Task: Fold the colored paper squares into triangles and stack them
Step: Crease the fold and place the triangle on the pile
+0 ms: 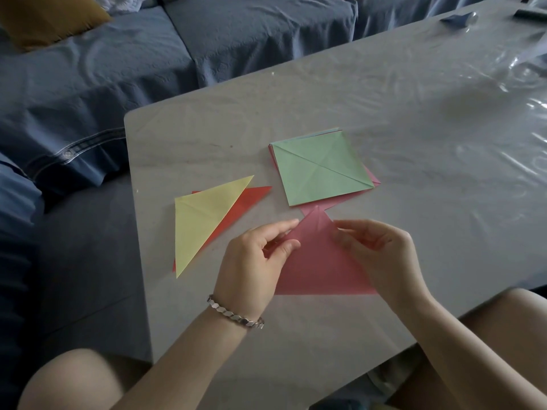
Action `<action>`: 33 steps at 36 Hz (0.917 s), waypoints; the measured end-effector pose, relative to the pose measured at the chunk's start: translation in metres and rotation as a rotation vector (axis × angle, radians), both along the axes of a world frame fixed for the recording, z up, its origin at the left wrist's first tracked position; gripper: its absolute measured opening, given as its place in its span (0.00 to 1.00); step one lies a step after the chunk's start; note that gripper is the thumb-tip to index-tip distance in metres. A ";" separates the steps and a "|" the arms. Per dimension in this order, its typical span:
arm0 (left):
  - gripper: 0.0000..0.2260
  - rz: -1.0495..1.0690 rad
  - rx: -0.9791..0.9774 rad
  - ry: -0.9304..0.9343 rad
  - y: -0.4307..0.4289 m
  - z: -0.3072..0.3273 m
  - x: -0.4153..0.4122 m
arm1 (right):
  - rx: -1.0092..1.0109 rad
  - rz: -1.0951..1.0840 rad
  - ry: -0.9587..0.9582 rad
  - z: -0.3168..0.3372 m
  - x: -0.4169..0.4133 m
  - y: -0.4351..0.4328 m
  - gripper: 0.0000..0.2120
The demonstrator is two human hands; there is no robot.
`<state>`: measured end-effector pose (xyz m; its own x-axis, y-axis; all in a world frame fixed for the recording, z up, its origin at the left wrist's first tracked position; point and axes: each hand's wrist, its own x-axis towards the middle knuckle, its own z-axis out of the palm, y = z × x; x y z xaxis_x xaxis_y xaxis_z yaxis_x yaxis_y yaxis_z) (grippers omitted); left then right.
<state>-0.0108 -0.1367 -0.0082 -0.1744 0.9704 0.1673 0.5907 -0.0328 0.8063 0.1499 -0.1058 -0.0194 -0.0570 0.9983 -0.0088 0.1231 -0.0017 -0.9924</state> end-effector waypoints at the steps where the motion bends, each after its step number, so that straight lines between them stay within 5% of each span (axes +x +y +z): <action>1: 0.14 -0.001 0.002 0.004 0.000 0.001 0.000 | -0.001 0.002 0.002 0.000 0.000 0.000 0.11; 33: 0.14 -0.049 -0.004 -0.024 -0.006 0.008 0.002 | 0.043 0.034 -0.020 0.004 0.000 0.001 0.13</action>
<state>-0.0088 -0.1430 -0.0006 -0.1306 0.9786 0.1593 0.5686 -0.0577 0.8206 0.1502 -0.1046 -0.0155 -0.0915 0.9953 0.0328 0.1421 0.0457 -0.9888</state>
